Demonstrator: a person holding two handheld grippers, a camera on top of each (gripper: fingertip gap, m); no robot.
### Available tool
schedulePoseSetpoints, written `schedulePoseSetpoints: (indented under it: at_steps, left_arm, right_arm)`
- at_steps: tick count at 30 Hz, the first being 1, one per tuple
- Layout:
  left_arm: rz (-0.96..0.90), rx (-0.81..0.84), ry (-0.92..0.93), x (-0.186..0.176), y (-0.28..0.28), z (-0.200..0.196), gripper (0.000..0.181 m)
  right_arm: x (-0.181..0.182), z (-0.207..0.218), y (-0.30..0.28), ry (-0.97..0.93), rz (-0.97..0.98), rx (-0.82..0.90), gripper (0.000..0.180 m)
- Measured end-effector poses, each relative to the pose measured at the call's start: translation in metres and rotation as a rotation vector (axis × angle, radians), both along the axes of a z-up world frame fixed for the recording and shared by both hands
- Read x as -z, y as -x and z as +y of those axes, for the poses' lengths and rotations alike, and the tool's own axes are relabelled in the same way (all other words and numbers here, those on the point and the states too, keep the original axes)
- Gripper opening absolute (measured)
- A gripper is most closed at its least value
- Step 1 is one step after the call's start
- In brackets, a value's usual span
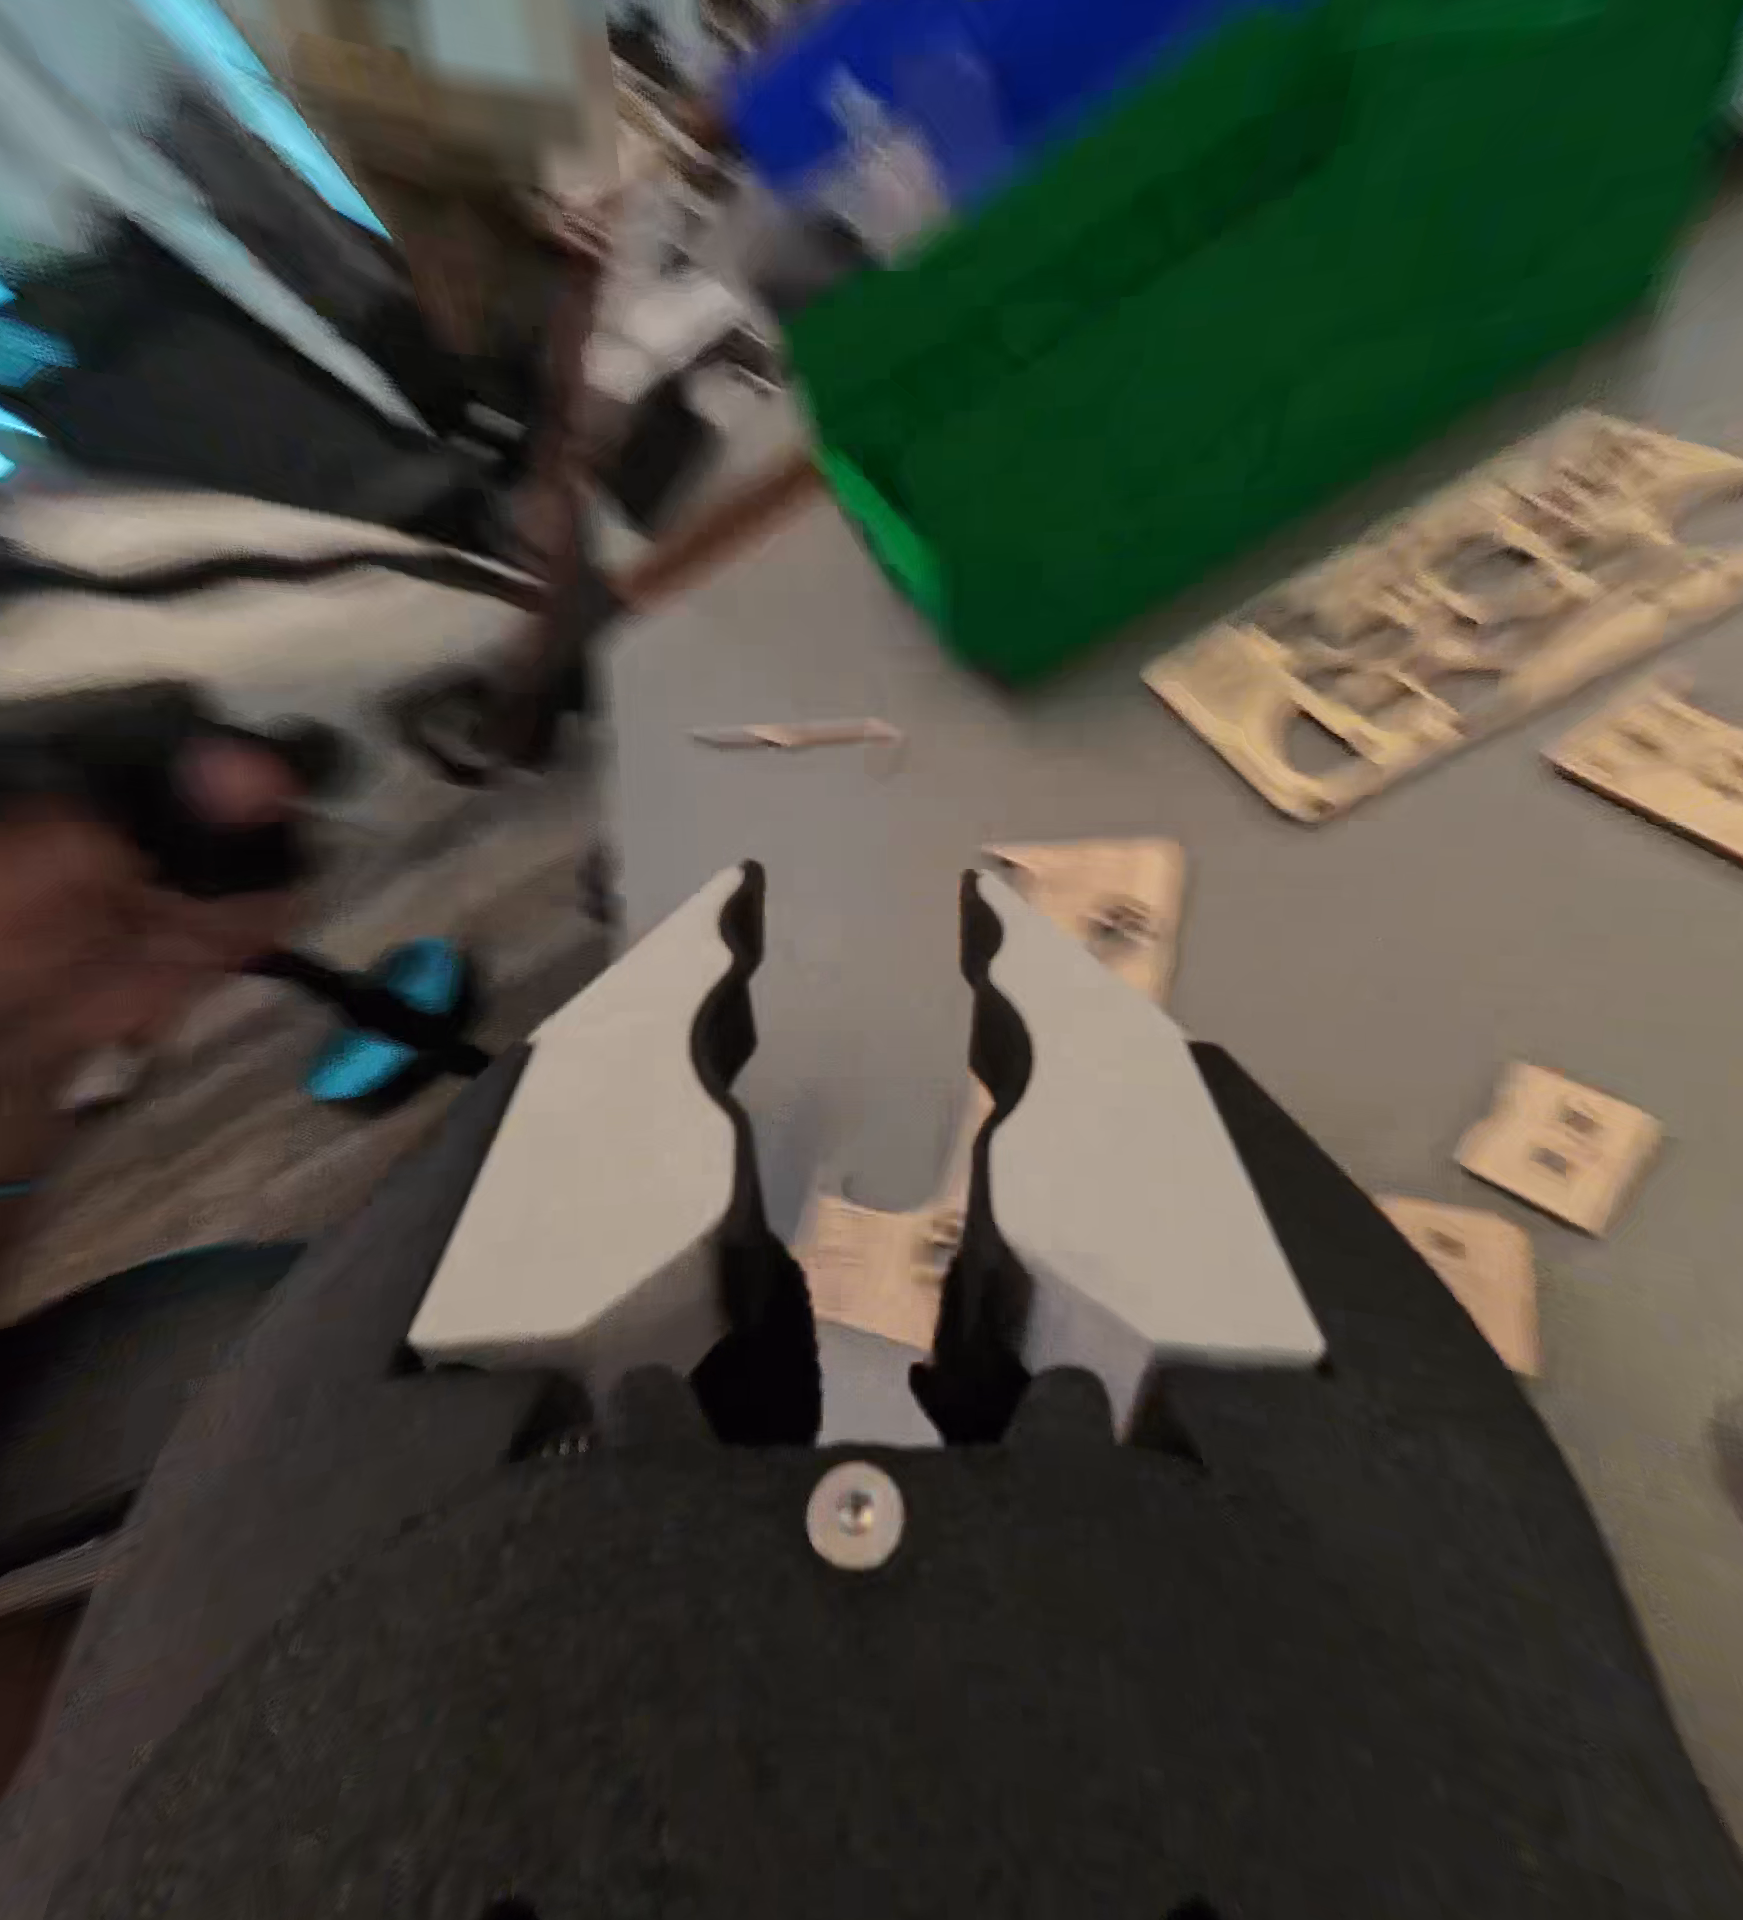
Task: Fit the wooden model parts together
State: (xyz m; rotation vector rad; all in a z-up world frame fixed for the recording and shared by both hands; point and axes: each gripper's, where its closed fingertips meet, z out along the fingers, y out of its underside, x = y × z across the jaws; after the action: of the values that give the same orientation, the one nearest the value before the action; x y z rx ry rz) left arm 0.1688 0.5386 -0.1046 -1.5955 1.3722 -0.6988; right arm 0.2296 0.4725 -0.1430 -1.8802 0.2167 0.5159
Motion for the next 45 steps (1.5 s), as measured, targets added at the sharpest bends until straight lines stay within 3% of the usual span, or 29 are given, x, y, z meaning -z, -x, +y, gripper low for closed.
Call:
schedulePoseSetpoints:
  at_steps: [2, 4, 7, 10, 13, 16, 20, 25, 28, 30, 34, 40, 45]
  left_arm:
    - [-0.032, 0.041, -0.010, -0.006, -0.011, -0.031, 0.005]
    - [-0.055, 0.091, -0.014, -0.010, -0.023, -0.062, 0.005]
    - [-0.036, 0.153, -0.057, -0.006, -0.040, -0.099, 0.005]
    - [-0.022, 0.218, -0.035, 0.002, -0.055, -0.127, 0.005]
    - [-0.015, 0.342, 0.015, 0.008, -0.065, -0.152, 0.006]
    - [0.001, 0.515, 0.205, 0.013, -0.073, -0.189, 0.050]
    - [0.002, 0.758, 0.489, 0.018, -0.076, -0.253, 0.033]
    - [0.067, 0.861, 0.698, 0.032, -0.080, -0.299, 0.004]
    - [0.084, 0.829, 0.866, 0.042, -0.086, -0.313, 0.000]
    - [0.117, 0.824, 0.862, 0.058, -0.087, -0.323, 0.000]
    - [0.151, 0.826, 0.793, 0.071, -0.086, -0.333, 0.000]
    - [0.172, 0.737, 0.775, 0.082, -0.097, -0.292, 0.000]
    - [0.183, 0.692, 0.775, 0.085, -0.091, -0.252, 0.000]
  right_arm:
    - [-0.046, -0.022, 0.014, -0.143, 0.165, -0.095, 0.030]
    - [-0.068, -0.044, 0.009, -0.206, 0.316, -0.110, 0.025]
    - [-0.070, -0.072, -0.009, -0.226, 0.347, -0.057, 0.004]
    - [-0.056, -0.096, -0.029, -0.203, 0.314, 0.027, 0.001]
    - [-0.049, -0.126, -0.032, -0.164, 0.361, 0.000, 0.001]
    - [-0.035, -0.163, -0.020, -0.083, 0.305, -0.084, 0.001]
    - [-0.014, -0.211, 0.007, 0.019, 0.287, -0.213, 0.002]
    - [0.001, -0.245, -0.011, 0.038, 0.273, -0.072, 0.002]
    - [0.013, -0.257, -0.030, 0.076, 0.260, 0.035, 0.003]
    - [0.035, -0.265, -0.051, 0.177, 0.171, 0.175, 0.001]
    - [0.038, -0.271, -0.053, 0.150, 0.193, 0.176, 0.001]
    - [0.045, -0.278, -0.061, 0.169, 0.197, 0.171, 0.002]
    - [0.089, -0.289, -0.089, 0.377, 0.239, 0.260, 0.001]
